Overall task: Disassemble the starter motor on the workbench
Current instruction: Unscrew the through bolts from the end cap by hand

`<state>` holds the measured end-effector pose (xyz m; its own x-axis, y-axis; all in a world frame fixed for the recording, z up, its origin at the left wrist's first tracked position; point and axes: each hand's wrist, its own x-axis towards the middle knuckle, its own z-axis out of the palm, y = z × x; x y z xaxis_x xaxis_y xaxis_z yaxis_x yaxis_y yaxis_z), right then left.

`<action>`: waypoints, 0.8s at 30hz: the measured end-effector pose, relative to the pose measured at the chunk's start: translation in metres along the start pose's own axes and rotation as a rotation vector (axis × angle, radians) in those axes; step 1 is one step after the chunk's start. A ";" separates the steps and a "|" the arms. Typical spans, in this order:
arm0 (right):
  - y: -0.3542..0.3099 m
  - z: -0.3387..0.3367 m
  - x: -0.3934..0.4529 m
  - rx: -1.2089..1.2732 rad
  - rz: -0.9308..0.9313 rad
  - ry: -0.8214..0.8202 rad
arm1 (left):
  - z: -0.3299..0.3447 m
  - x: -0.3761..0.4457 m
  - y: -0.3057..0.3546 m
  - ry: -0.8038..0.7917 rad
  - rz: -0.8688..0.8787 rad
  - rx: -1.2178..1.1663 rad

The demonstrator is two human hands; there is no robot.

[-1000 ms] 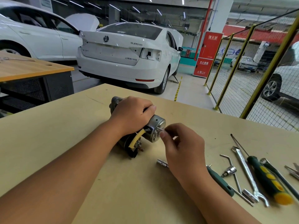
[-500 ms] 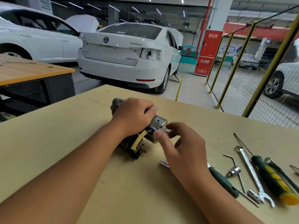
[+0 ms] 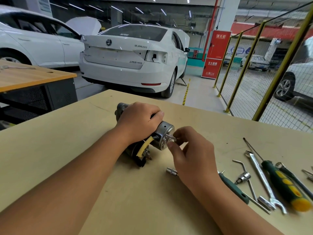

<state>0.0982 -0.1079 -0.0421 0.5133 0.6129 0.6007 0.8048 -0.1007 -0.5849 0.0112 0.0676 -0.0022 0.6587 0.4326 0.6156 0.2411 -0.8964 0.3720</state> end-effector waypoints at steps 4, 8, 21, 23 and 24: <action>-0.002 0.001 -0.003 0.020 -0.013 0.006 | 0.001 0.001 -0.001 0.007 0.009 0.000; 0.004 0.003 0.000 0.035 0.002 0.010 | 0.003 0.001 -0.003 0.004 0.016 0.013; 0.005 -0.001 0.000 0.096 0.036 0.031 | 0.002 0.000 -0.003 0.001 0.011 0.002; 0.002 -0.001 -0.003 0.114 0.031 0.036 | 0.002 0.000 -0.002 0.004 0.009 0.001; 0.002 0.000 -0.003 0.116 0.019 0.045 | 0.001 0.000 -0.002 0.006 0.007 0.001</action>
<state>0.0982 -0.1104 -0.0452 0.5430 0.5758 0.6113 0.7564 -0.0192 -0.6538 0.0112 0.0688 -0.0038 0.6562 0.4272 0.6220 0.2373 -0.8993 0.3673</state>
